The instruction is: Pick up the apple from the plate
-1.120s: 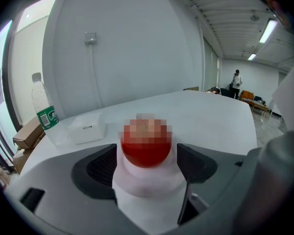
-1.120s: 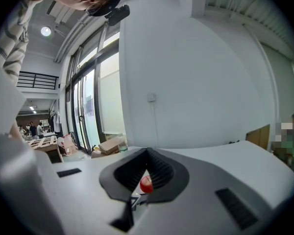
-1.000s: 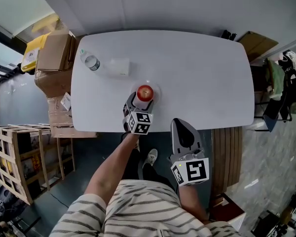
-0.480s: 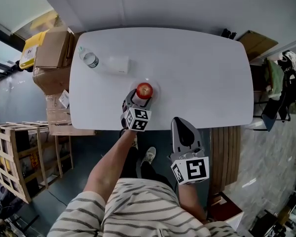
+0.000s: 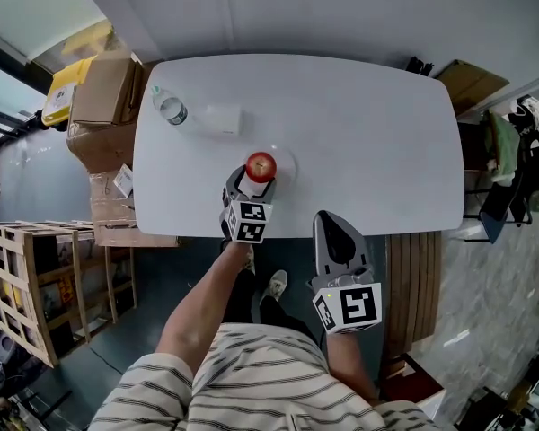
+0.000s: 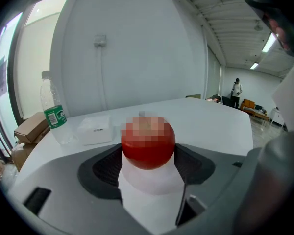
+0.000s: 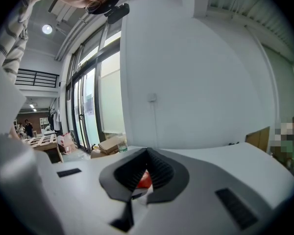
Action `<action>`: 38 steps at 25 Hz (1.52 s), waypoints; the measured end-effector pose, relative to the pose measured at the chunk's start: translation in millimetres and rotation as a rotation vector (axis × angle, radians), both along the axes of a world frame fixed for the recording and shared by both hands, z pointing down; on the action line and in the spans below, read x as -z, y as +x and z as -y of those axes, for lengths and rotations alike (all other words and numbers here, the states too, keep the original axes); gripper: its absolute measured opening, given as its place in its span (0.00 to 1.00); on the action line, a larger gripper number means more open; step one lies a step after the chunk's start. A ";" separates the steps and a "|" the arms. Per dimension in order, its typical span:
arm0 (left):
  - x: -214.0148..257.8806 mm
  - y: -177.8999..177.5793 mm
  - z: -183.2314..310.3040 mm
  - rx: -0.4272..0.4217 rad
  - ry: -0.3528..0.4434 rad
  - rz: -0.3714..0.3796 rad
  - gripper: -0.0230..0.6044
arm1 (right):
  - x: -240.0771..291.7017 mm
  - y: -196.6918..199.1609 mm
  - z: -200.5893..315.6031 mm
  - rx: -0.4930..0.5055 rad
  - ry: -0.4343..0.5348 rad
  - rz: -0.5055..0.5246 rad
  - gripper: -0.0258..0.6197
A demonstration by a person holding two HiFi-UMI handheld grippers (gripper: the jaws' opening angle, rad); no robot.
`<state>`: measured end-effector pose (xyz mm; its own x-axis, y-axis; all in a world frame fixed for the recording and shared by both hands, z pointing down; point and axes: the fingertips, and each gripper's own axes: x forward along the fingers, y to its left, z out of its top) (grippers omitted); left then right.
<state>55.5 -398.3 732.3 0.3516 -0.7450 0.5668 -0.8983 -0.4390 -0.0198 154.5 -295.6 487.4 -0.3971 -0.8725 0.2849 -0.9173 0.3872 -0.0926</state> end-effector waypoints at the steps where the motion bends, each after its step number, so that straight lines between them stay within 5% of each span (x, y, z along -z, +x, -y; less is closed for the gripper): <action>1: 3.6 -1.1 -1.3 0.007 0.001 -0.004 0.58 | 1.0 0.1 -0.1 -0.001 0.003 0.004 0.06; 38: 203.8 -40.1 -84.6 0.113 0.172 -0.146 0.58 | 68.3 -41.3 -34.3 0.050 0.131 0.024 0.06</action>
